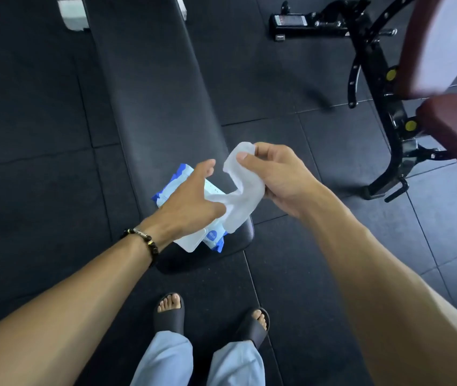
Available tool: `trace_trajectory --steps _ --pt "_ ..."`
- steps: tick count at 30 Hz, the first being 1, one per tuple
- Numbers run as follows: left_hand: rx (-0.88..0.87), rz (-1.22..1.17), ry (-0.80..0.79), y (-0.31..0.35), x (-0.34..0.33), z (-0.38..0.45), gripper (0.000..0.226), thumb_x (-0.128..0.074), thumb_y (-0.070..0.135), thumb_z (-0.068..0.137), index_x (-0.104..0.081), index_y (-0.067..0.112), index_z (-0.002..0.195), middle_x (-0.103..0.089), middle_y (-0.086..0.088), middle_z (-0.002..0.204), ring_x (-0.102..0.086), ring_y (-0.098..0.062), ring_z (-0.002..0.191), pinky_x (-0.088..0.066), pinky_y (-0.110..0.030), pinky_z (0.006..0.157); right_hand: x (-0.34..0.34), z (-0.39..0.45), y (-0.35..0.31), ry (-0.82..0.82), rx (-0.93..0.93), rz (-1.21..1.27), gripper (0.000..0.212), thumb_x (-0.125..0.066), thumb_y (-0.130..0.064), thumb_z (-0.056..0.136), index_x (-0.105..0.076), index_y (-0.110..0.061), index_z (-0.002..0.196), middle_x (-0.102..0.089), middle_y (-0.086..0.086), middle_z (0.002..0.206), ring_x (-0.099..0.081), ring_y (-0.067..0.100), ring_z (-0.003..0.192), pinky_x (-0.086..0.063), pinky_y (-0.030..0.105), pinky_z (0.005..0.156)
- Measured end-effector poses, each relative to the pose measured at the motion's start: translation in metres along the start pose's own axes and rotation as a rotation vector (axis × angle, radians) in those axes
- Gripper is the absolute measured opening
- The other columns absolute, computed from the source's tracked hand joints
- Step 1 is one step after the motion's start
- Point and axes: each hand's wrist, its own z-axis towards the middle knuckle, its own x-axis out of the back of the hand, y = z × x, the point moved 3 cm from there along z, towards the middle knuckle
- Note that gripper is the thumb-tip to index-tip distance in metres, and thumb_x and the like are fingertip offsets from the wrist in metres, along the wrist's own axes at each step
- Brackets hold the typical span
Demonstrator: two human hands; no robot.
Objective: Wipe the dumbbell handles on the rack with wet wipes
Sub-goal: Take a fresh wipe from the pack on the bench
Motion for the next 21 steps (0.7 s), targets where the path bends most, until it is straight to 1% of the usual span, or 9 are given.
trace_trajectory --steps 2,4,7,10,12,14,17,19,21 --pt "-0.02 -0.156 -0.09 0.019 -0.001 -0.005 0.066 -0.065 0.025 0.068 -0.05 0.035 0.132 -0.052 0.02 0.135 -0.05 0.004 0.116 -0.039 -0.016 0.087 0.006 -0.015 -0.006 -0.071 -0.028 0.082 0.017 -0.061 -0.024 0.1 -0.065 -0.009 0.093 -0.062 0.015 0.091 -0.058 0.029 0.083 -0.048 0.043 0.077" --pt "-0.042 -0.186 -0.1 0.04 0.0 -0.013 0.036 -0.075 0.026 0.072 -0.064 0.022 0.107 -0.07 0.009 0.109 -0.064 -0.004 0.101 -0.049 -0.027 0.086 0.02 -0.028 -0.015 -0.052 -0.03 0.153 0.019 -0.061 -0.025 0.1 -0.065 -0.014 0.086 -0.066 0.011 0.089 -0.064 0.027 0.085 -0.051 0.04 0.079" --pt "-0.079 -0.176 -0.041 0.073 -0.004 -0.026 0.016 -0.076 0.02 0.083 -0.067 0.013 0.094 -0.071 0.001 0.083 -0.066 -0.011 0.07 -0.051 -0.026 0.065 0.05 -0.047 -0.024 0.119 -0.027 0.141 0.029 -0.067 -0.041 0.093 -0.068 -0.014 0.083 -0.07 0.005 0.085 -0.067 0.023 0.081 -0.055 0.037 0.073" --pt "-0.083 -0.291 -0.078 0.108 -0.021 -0.041 0.017 -0.072 0.013 0.086 -0.068 0.01 0.103 -0.072 -0.004 0.09 -0.067 -0.019 0.079 -0.053 -0.031 0.071 0.078 -0.074 -0.017 0.146 -0.143 0.137 0.101 -0.059 -0.085 0.069 -0.063 0.006 0.111 -0.066 0.019 0.092 -0.063 0.026 0.085 -0.054 0.046 0.09" --pt "-0.068 -0.388 -0.12 0.125 -0.034 -0.047 0.023 -0.071 0.011 0.086 -0.068 0.012 0.109 -0.074 -0.006 0.103 -0.07 -0.023 0.092 -0.056 -0.037 0.083 0.088 -0.091 -0.001 0.067 -0.197 0.205 0.119 -0.046 -0.096 0.066 -0.055 0.008 0.123 -0.057 0.037 0.109 -0.059 0.031 0.089 -0.049 0.044 0.098" --pt "-0.031 -0.415 -0.129 0.146 -0.053 -0.052 0.022 -0.07 0.009 0.087 -0.067 0.013 0.109 -0.074 -0.007 0.102 -0.071 -0.025 0.093 -0.057 -0.039 0.084 0.107 -0.119 0.014 0.069 -0.194 0.316 0.098 -0.053 -0.084 0.075 -0.061 0.001 0.124 -0.068 0.022 0.109 -0.064 0.024 0.092 -0.053 0.037 0.088" --pt "-0.014 -0.334 -0.066 0.179 -0.085 -0.056 0.031 -0.077 0.011 0.082 -0.064 0.016 0.109 -0.073 -0.008 0.106 -0.071 -0.022 0.092 -0.059 -0.039 0.081 0.146 -0.159 0.037 0.27 -0.125 0.476 0.063 -0.081 -0.037 0.078 -0.055 -0.016 0.132 -0.069 0.006 0.107 -0.066 0.02 0.088 -0.051 0.032 0.074" --pt "-0.025 -0.187 0.023 0.202 -0.108 -0.06 0.051 -0.082 0.016 0.078 -0.056 0.021 0.122 -0.065 0.0 0.115 -0.067 -0.015 0.094 -0.057 -0.028 0.075 0.177 -0.186 0.047 0.416 -0.089 0.55 0.059 -0.075 -0.011 0.086 -0.048 -0.022 0.138 -0.069 0.007 0.093 -0.066 0.017 0.079 -0.053 0.03 0.07" --pt "-0.063 -0.056 0.064 0.23 -0.138 -0.067 0.076 -0.083 0.021 0.077 -0.041 0.028 0.14 -0.053 0.002 0.123 -0.06 -0.015 0.105 -0.052 -0.024 0.084 0.209 -0.212 0.057 0.517 -0.066 0.533 0.054 -0.072 -0.006 0.089 -0.05 -0.024 0.135 -0.067 0.002 0.077 -0.064 0.012 0.071 -0.054 0.029 0.069"
